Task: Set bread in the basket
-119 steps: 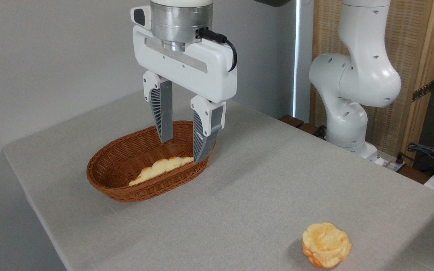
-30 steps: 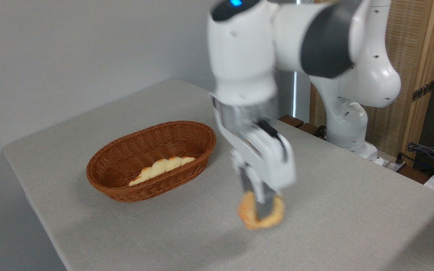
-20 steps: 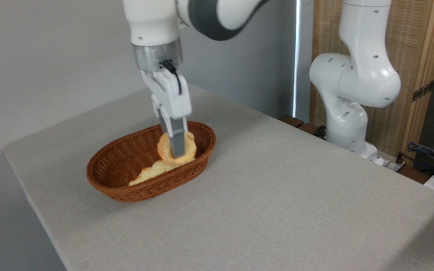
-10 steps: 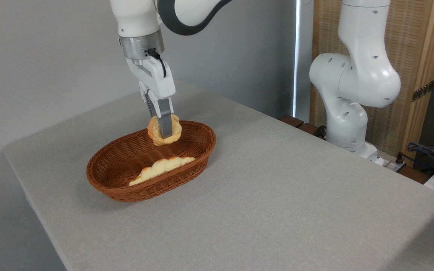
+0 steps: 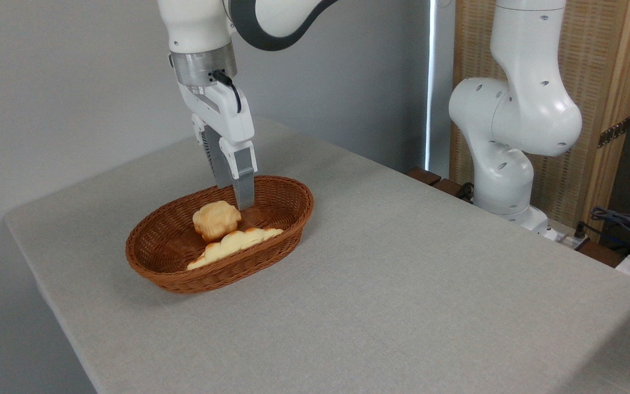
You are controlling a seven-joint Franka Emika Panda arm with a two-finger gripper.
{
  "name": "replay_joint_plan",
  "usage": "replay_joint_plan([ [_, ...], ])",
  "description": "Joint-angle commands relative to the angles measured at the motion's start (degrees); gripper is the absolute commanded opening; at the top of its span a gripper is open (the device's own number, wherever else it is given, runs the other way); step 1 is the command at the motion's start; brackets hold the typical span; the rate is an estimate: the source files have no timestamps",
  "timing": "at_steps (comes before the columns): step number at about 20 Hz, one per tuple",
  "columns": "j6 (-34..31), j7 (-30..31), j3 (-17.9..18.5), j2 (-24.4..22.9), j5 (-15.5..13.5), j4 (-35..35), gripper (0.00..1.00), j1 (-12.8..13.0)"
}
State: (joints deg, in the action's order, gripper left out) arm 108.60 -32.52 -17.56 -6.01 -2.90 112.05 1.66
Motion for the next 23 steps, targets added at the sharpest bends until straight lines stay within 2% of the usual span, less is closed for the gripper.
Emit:
replay_joint_plan([
  [1, -0.94, -0.44, 7.09, -0.06, -0.97, -2.01, 1.00, -0.25],
  [5, -5.23, -1.83, 15.70, -0.67, -0.44, -5.87, 1.00, -0.25],
  [8, -9.27, -3.51, 21.50, -0.58, -1.23, -9.65, 1.00, -0.25],
  [12, -11.22, -9.65, 22.31, -0.41, -1.14, -10.28, 1.00, -0.25],
  [23, -10.25, -9.84, 22.22, 0.65, -2.20, -10.36, 1.00, -0.07],
])
